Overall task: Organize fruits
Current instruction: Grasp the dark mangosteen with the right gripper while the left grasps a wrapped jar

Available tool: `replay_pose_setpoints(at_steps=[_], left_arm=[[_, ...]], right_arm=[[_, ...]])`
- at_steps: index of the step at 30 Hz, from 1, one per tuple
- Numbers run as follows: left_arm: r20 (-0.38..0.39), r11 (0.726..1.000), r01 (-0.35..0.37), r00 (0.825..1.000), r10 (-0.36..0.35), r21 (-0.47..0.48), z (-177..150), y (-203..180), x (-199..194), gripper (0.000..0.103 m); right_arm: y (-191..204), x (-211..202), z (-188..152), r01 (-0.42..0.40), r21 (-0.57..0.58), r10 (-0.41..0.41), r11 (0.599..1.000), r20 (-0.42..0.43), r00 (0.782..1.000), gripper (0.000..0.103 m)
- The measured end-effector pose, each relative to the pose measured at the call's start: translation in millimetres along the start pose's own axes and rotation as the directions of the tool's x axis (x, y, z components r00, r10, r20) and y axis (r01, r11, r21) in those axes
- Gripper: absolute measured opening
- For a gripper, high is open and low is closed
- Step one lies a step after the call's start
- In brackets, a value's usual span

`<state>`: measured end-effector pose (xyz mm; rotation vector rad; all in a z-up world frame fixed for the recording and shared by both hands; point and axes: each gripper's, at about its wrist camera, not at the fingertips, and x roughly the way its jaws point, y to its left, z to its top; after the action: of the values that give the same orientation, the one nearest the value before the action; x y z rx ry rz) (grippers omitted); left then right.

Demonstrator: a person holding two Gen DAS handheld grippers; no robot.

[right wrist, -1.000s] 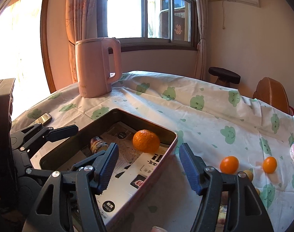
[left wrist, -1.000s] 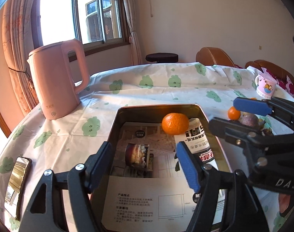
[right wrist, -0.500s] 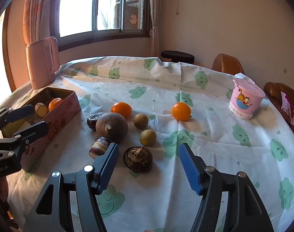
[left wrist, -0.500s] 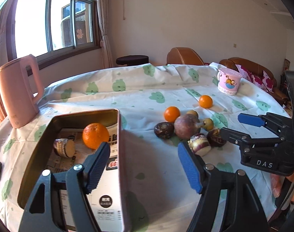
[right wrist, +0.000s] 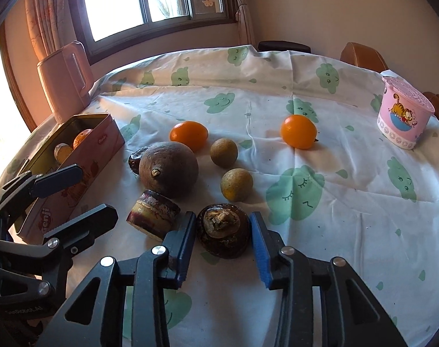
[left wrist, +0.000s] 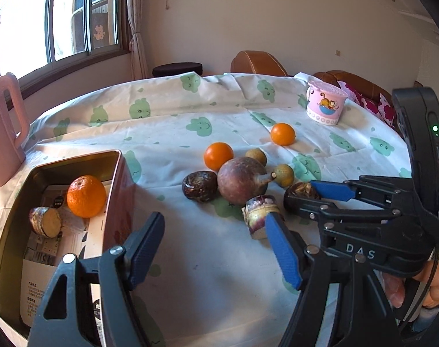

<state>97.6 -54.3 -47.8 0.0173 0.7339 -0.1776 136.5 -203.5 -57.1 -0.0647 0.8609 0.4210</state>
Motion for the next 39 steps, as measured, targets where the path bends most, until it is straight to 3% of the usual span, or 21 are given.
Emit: replay_pose_setpoints(at_steps=[2, 5, 8, 17, 20, 22, 29, 39], left_arm=[[-0.008, 1.000, 0.015, 1.000, -0.015, -0.003, 0.9, -3.4, 3.1, 0.073], [-0.013, 0.999, 0.032, 0.999, -0.032, 0.009, 3.3, -12.0, 6.4, 0.063], [-0.027, 0.998, 0.055, 0.998, -0.054, 0.020, 6.9, -22.2, 12.7, 0.064], [-0.086, 0.996, 0.073, 0.994, -0.069, 0.048, 9.8, -43.6, 27.0, 0.061], [-0.144, 0.995, 0.083, 0.987, -0.074, 0.056, 10.0, -47.4, 38.6, 0.060], [-0.162, 0.994, 0.100, 0.983, -0.090, 0.052, 10.6, -48.2, 43.0, 0.042], [-0.135, 0.994, 0.092, 0.987, -0.084, 0.054, 10.9, -48.7, 37.8, 0.040], [-0.029, 0.997, 0.031, 0.999, -0.029, 0.074, 12.8, -49.6, 19.6, 0.040]], right_arm=[[-2.8, -6.8, -0.6, 0.010, 0.016, -0.010, 1.000, 0.035, 0.999, 0.040], [-6.8, -17.0, -1.3, 0.087, 0.033, -0.089, 0.996, 0.086, 0.992, 0.040], [-14.4, -21.0, -1.5, 0.145, 0.061, -0.151, 0.988, 0.102, 0.983, 0.040], [-33.0, -27.6, -2.9, 0.131, 0.147, -0.149, 0.980, 0.119, 0.982, 0.040], [-36.1, -31.1, -4.4, 0.134, 0.169, -0.158, 0.976, 0.133, 0.979, 0.040], [-35.7, -33.0, -4.8, 0.140, 0.173, -0.165, 0.975, 0.138, 0.977, 0.040], [-33.2, -33.4, -4.5, 0.134, 0.161, -0.158, 0.978, 0.146, 0.977, 0.040], [-24.1, -41.8, -5.4, 0.135, 0.122, -0.157, 0.983, 0.198, 0.968, 0.040]])
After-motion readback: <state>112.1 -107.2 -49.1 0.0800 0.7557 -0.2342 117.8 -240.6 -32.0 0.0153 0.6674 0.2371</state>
